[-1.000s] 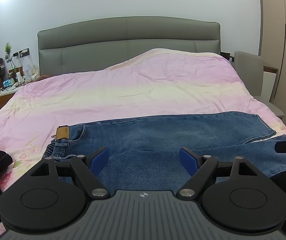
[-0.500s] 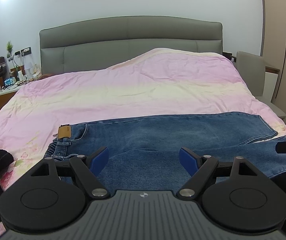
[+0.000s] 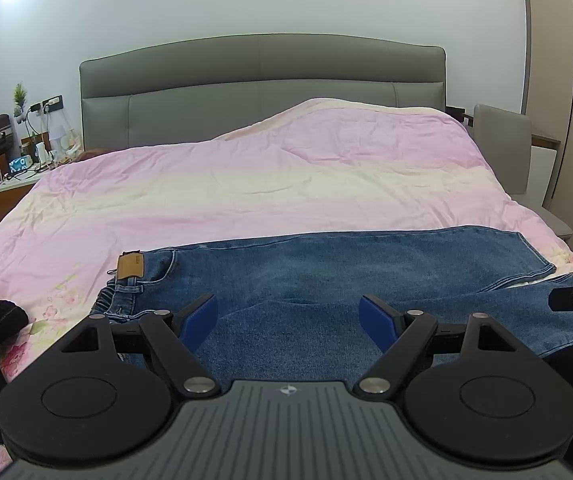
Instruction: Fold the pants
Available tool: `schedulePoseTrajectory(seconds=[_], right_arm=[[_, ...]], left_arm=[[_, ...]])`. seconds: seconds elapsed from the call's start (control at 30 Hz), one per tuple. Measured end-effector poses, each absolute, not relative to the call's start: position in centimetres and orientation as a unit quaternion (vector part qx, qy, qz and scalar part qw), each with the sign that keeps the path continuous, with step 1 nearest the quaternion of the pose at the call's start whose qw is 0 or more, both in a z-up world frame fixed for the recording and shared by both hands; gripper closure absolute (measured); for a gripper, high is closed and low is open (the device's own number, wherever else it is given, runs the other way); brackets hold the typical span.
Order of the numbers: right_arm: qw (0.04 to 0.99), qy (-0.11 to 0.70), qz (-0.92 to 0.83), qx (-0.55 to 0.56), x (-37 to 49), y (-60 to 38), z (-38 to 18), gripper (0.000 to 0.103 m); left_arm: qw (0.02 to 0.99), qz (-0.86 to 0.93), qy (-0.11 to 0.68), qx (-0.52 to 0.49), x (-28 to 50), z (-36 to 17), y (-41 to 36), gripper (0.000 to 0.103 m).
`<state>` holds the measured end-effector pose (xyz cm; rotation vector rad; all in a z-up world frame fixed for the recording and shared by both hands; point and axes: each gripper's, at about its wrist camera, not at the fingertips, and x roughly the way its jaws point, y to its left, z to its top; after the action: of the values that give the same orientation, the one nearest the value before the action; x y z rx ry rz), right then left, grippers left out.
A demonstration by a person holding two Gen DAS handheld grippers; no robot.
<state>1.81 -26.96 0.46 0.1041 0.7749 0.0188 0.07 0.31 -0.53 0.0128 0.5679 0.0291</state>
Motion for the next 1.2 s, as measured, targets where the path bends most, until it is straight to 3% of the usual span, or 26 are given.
schedulePoseTrajectory(seconds=[0.7, 0.97, 1.13, 1.2], right_arm=[[0.922, 0.385, 0.014, 0.028, 2.3, -26.9, 0.2, 0.005], [0.934, 0.354, 0.034, 0.024, 3.4, -31.0, -1.0, 0.005], [0.926, 0.375, 0.024, -0.043, 4.9, -33.6, -2.8, 0.006], [0.919, 0.388, 0.034, -0.065, 5.5, -34.6, -3.5, 0.013]], left_arm=[[0.956, 0.016, 0.292, 0.022, 0.3, -0.6, 0.8, 0.009], [0.937, -0.013, 0.334, 0.100, 1.2, -3.1, 2.9, 0.017], [0.911, -0.050, 0.364, 0.186, 1.4, -5.7, 3.8, 0.018], [0.896, -0.066, 0.376, 0.228, 1.4, -6.9, 4.2, 0.019]])
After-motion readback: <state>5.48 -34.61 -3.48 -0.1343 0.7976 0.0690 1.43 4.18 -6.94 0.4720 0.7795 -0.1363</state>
